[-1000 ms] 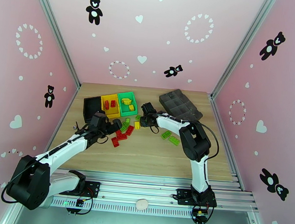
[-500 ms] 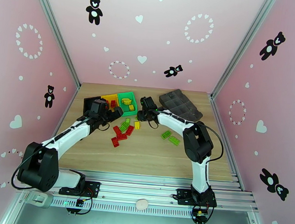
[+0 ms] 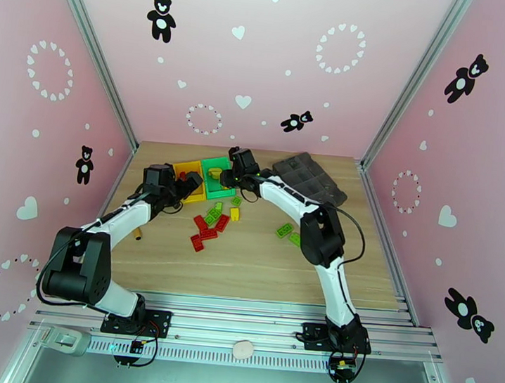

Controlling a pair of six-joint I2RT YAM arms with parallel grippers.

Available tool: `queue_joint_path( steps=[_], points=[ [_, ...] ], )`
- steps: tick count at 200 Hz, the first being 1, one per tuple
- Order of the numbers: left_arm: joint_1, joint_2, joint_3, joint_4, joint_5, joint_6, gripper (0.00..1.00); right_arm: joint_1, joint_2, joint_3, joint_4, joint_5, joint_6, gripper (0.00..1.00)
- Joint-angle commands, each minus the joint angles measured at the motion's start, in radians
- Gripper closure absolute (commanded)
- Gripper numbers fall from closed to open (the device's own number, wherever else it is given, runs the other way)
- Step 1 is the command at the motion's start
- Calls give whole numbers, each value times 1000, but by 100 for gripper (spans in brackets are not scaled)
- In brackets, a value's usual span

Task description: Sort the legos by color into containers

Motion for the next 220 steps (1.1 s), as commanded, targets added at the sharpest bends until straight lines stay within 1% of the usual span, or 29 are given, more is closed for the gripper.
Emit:
queue_joint_path(
  steps=[1, 22, 45, 66, 80, 103, 108, 128, 176, 220],
  points=[
    [6, -4, -26, 37, 38, -21, 2, 8, 55, 101, -1, -4, 21, 71],
    [7, -12, -39, 43, 39, -24, 2, 8, 101, 185, -21, 1, 25, 64],
    [8, -23, -57, 47, 36, -28, 2, 8, 145, 276, -62, 5, 25, 52],
    [7, -37, -73, 49, 33, -27, 1, 9, 152, 298, -76, 15, 20, 43],
    [7, -50, -86, 48, 28, -28, 2, 8, 145, 298, -87, 23, 13, 41],
    [7, -71, -89, 47, 21, -29, 2, 10, 121, 292, -113, 29, -4, 40],
    [8, -76, -122, 47, 19, -29, 2, 10, 112, 286, -118, 32, -9, 40],
    [7, -98, -144, 41, 6, -22, 2, 17, 61, 229, -115, 52, -33, 40],
    [-10, -133, -197, 25, -27, -5, 2, 26, -100, -2, -75, 99, -60, 41],
    [-88, -166, -205, -29, -109, 31, 2, 25, -212, -199, -60, 120, -64, 42]
  ],
)
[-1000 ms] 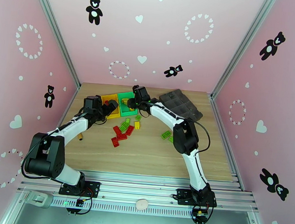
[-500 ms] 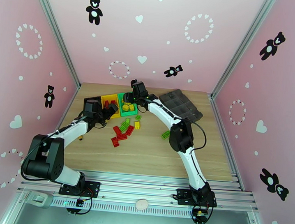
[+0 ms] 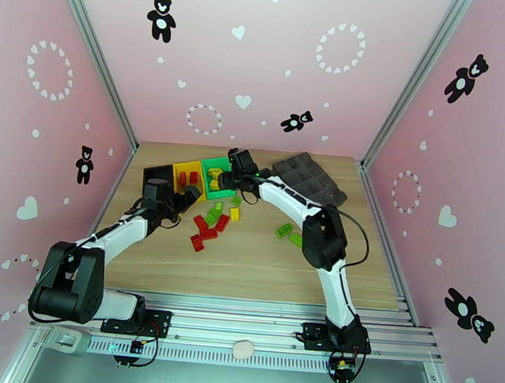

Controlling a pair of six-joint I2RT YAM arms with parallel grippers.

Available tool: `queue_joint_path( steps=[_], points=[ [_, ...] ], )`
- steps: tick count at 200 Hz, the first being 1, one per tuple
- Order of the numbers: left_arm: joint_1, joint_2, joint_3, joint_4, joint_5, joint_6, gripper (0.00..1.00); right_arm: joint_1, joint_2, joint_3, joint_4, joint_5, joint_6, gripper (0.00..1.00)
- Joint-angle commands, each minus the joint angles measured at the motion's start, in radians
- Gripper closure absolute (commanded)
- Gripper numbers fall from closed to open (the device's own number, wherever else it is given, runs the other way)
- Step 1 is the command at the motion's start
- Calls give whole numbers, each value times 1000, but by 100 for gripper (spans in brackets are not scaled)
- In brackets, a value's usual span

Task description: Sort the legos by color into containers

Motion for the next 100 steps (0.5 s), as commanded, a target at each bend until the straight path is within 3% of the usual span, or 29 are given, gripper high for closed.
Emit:
queue_joint_path(
  steps=[1, 45, 100],
  points=[
    [-48, -41, -12, -43, -65, 36, 2, 3, -89, -87, 22, 28, -17, 42],
    [-126, -68, -33, -60, -132, 34, 2, 11, -140, -245, 50, 40, -1, 40],
    [-157, -107, -104, -55, -164, 22, 2, 31, -100, -299, 61, 37, 11, 42]
  ],
)
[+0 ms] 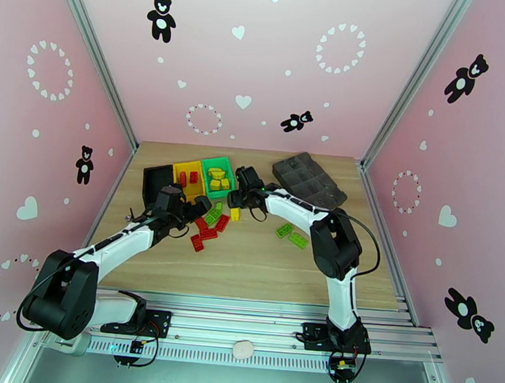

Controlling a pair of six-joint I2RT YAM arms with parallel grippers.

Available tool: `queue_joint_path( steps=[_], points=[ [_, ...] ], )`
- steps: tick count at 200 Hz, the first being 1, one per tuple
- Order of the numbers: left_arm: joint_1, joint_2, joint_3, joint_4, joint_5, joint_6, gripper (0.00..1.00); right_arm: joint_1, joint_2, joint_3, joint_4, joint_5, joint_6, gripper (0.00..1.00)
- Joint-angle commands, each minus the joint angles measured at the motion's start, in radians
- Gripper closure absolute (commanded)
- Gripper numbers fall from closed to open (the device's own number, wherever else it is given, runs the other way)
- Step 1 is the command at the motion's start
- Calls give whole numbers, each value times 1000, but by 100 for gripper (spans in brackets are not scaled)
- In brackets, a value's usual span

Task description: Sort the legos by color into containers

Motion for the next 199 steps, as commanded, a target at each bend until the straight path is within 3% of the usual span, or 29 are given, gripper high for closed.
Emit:
queue_joint_path(
  steps=[1, 199],
  points=[
    [-6, -34, -39, -24, -38, 3, 2, 15, 2, -11, 22, 6, 9, 42],
    [-6, -23, -68, 3, -35, 0, 2, 32, 166, 62, -11, 42, 18, 53]
  ],
)
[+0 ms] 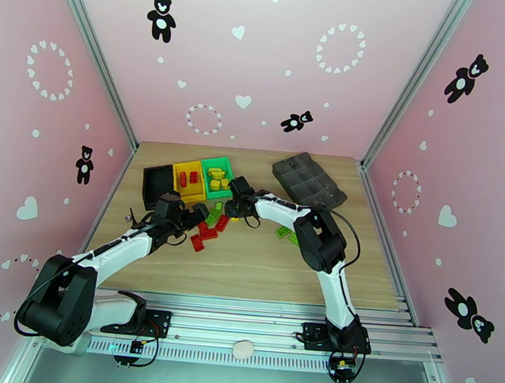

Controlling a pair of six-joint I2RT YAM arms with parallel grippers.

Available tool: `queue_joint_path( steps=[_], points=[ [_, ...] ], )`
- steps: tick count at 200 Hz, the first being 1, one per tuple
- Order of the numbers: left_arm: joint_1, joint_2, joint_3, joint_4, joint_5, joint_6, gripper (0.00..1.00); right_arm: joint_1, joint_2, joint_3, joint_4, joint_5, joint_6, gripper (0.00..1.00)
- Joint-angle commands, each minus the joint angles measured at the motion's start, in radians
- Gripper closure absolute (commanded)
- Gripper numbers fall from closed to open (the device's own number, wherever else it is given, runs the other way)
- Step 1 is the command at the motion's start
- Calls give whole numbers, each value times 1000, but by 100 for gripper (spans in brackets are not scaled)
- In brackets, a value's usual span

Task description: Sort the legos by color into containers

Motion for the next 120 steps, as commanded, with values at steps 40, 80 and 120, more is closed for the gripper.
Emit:
queue_joint_path(
  steps=[40, 80, 120],
  points=[
    [-3, 7, 5, 0, -10, 3, 2, 8, -15, -7, -22, 55, 4, 61],
    [-4, 25, 33, 0, 4, 6, 2, 7, -79, -58, -4, 63, 2, 65],
    [-4, 66, 78, 24, 54, 5, 2, 8, -137, -81, 12, 50, -4, 68]
  ],
)
